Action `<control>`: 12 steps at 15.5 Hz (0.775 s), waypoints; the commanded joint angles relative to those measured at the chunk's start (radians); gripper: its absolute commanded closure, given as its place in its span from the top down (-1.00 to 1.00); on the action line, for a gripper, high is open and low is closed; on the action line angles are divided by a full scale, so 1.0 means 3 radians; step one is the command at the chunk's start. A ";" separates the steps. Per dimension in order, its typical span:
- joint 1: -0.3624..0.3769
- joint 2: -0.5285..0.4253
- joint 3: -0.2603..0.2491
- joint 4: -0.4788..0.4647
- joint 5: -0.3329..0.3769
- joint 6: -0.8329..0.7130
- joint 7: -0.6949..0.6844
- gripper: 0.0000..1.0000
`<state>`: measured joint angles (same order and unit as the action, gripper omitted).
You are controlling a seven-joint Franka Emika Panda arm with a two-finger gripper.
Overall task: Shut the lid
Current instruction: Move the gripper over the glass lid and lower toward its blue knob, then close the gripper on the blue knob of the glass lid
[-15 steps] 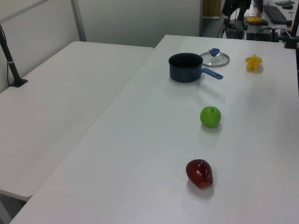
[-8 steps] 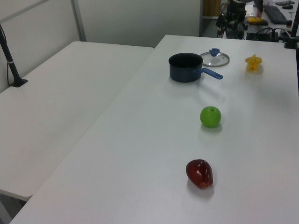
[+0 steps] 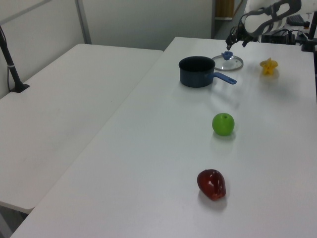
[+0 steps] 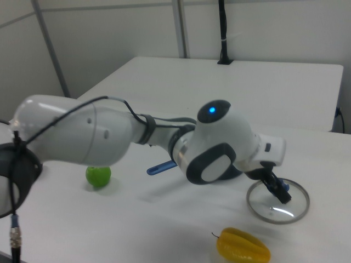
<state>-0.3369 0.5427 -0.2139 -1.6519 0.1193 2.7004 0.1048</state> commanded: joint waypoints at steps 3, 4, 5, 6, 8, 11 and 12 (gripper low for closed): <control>-0.0043 0.0262 0.0018 0.0229 0.0068 0.0064 -0.0099 1.00; -0.0048 0.0287 0.0018 0.0295 0.0073 0.0064 -0.0099 1.00; -0.0048 0.0318 0.0018 0.0331 0.0073 0.0064 -0.0099 1.00; -0.0048 0.0338 0.0023 0.0342 0.0073 0.0064 -0.0099 1.00; -0.0043 0.0344 0.0028 0.0367 0.0078 0.0064 -0.0099 1.00; -0.0043 0.0354 0.0038 0.0409 0.0078 0.0064 -0.0099 1.00; -0.0033 0.0354 0.0038 0.0409 0.0078 0.0064 -0.0104 1.00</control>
<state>-0.3452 0.6406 -0.2096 -1.5449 0.1193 2.7128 0.1047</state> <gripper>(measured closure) 0.000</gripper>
